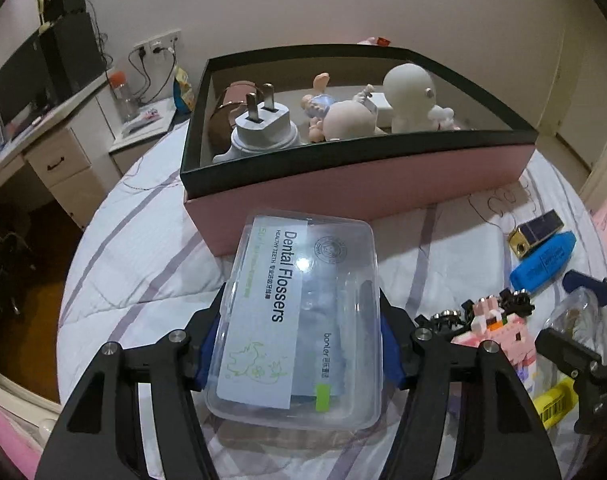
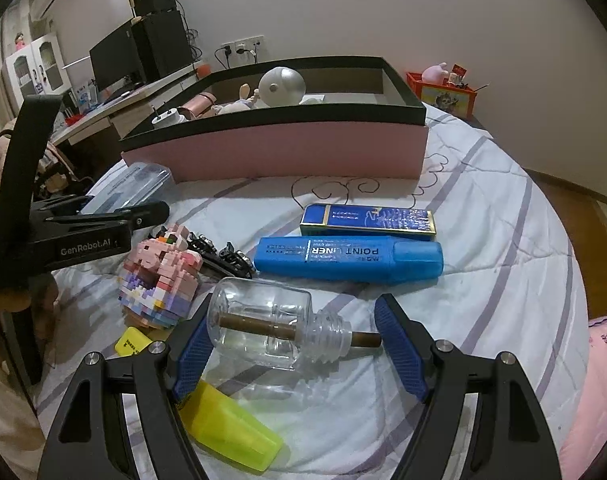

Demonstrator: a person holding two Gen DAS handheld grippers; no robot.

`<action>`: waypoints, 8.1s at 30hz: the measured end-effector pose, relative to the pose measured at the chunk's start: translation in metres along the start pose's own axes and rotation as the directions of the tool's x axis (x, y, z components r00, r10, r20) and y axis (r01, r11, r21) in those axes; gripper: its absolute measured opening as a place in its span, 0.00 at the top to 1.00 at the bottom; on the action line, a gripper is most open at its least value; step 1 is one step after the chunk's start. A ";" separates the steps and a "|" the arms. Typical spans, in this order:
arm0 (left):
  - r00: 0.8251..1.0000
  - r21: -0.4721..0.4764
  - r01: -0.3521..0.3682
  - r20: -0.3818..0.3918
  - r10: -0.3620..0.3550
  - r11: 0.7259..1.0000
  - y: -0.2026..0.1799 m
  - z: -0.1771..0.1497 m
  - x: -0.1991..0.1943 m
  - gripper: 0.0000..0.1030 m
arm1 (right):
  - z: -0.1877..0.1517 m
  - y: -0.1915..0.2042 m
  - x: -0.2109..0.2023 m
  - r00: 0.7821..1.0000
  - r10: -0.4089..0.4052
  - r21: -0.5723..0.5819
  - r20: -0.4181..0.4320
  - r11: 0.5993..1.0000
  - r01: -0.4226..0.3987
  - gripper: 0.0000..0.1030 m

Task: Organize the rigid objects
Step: 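Grasp the clear dental flossers box with the left tool, then carry the flossers box and glass bottle into the pink box and release both, then withdraw both tools from the box back toward the remaining items, then grasp the pink block figure with the left tool while the right tool grasps the black hair clip, then carry the block figure and hair clip into the pink box and open both tools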

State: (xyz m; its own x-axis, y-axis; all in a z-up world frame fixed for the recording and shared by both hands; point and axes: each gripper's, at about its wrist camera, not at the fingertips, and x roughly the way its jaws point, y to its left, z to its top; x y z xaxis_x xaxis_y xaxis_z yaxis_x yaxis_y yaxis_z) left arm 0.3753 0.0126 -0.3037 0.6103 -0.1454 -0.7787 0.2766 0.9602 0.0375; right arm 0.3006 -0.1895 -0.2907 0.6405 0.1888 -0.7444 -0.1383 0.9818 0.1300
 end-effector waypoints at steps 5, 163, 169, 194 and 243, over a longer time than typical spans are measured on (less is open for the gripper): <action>0.999 -0.018 -0.037 0.001 0.037 0.999 -0.008 -0.019 -0.019 0.38 | -0.002 0.005 -0.002 1.000 -0.028 -0.006 0.006 1.000 0.028 0.25; 0.963 -0.066 -0.040 0.262 0.056 0.997 -0.088 -0.064 -0.137 0.00 | -0.024 0.006 -0.133 0.926 -0.062 -0.044 0.372 0.995 0.084 0.12; 0.989 -0.088 0.013 0.148 0.000 0.996 -0.090 -0.057 -0.090 0.00 | -0.026 -0.015 -0.100 0.957 -0.087 0.002 0.278 0.996 0.090 0.12; 0.999 -0.088 -0.010 0.042 0.014 0.996 -0.047 -0.043 -0.060 0.39 | 0.007 -0.020 -0.024 0.994 -0.099 -0.034 0.048 0.994 0.101 0.12; 0.988 -0.137 0.019 0.155 0.002 0.990 -0.024 -0.018 -0.090 0.39 | 0.041 0.051 -0.019 0.982 0.171 -0.137 0.084 0.978 -0.159 0.81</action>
State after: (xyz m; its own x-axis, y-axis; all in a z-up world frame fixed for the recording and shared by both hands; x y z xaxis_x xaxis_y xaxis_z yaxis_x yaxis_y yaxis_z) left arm 0.3003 0.0067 -0.2457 0.7185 -0.1786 -0.6722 0.1840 0.9808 -0.0639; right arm 0.3126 -0.1422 -0.2428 0.6689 0.3552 -0.6530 -0.3405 0.9273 0.1556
